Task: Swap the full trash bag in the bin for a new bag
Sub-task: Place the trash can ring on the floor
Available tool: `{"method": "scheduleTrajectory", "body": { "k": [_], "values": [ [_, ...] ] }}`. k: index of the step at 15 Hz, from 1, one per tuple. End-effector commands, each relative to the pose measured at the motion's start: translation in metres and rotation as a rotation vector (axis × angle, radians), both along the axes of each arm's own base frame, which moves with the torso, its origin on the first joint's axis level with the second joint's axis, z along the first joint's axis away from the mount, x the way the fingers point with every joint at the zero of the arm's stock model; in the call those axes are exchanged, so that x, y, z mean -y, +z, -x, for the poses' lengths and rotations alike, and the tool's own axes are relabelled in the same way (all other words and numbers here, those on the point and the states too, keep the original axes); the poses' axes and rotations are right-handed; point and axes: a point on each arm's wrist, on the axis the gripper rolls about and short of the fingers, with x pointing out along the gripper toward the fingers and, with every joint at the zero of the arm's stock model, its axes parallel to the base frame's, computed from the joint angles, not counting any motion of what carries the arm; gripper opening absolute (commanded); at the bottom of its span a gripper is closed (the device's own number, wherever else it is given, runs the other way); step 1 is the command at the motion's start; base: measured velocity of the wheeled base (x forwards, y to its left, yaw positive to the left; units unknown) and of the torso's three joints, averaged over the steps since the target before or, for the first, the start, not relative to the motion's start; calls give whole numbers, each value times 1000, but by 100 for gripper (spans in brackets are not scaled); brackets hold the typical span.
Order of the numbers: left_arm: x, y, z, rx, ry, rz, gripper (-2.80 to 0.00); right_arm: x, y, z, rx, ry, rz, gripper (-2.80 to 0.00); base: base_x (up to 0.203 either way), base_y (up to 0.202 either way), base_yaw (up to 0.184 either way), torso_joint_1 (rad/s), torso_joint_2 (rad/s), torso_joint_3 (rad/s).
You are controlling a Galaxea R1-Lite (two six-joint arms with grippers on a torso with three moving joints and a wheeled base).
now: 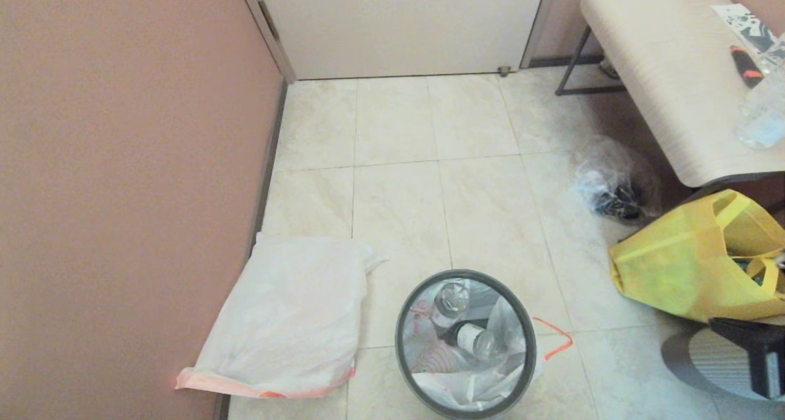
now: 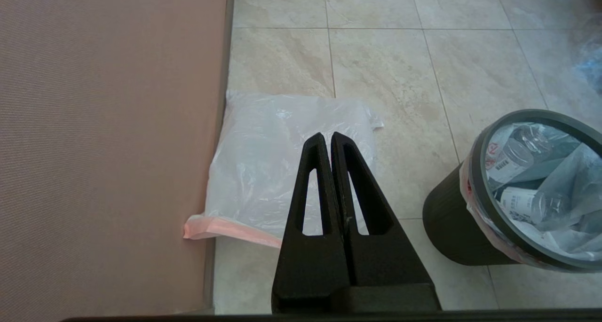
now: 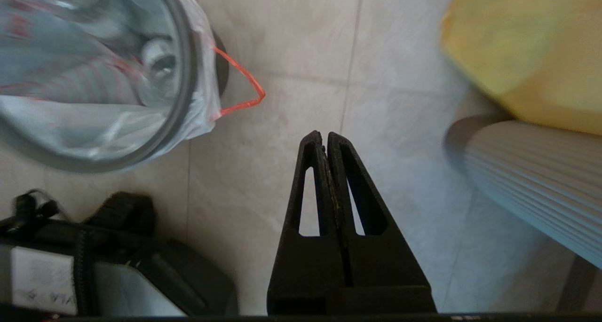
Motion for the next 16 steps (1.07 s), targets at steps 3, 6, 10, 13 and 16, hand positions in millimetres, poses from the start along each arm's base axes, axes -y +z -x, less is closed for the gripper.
{"method": "scheduleTrajectory", "body": {
  "k": [3,6,10,13,16],
  "values": [
    [0,-10,-3,-36,-1,1,-280,-27,-67,-95,-198,7,26,-280,0,0,0,0,0,0],
    [0,-10,-3,-37,-1,1,-280,-62,-98,-129,-193,37,53,-280,0,0,0,0,0,0],
    [0,-10,-3,-36,0,1,-280,-97,-119,-135,-213,103,93,-280,0,0,0,0,0,0],
    [0,-10,-3,-36,-1,1,-280,-112,-133,-152,-173,84,116,0,0,0,0,0,0,0],
    [0,-10,-3,-37,-1,1,-280,-126,-131,-151,-147,117,109,0,0,0,0,0,0,0]
  ]
}}
